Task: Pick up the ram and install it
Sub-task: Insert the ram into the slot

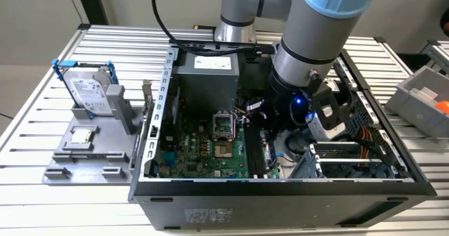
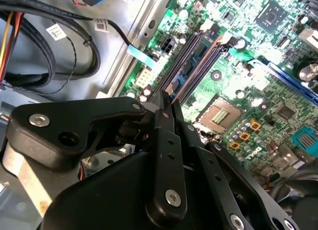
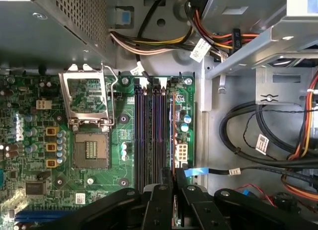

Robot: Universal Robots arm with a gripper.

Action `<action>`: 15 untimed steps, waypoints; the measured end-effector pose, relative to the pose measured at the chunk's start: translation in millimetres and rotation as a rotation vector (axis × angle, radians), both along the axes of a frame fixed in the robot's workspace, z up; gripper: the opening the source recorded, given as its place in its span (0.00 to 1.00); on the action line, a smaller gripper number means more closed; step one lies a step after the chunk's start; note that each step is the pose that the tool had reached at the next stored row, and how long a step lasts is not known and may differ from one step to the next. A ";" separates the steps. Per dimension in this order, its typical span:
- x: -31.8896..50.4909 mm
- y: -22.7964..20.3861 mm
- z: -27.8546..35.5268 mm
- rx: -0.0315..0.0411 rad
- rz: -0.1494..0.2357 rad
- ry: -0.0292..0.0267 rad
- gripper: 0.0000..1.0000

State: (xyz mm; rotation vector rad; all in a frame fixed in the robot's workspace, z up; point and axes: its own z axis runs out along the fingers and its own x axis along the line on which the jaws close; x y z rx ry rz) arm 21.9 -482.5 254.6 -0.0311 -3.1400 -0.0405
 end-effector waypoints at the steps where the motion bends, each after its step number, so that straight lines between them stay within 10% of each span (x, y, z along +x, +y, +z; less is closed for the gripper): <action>1: -0.1 1.0 -0.9 -0.0005 0.001 -0.0001 0.00; 15: -0.7 4.8 -19.1 -0.0047 0.029 -0.0001 0.00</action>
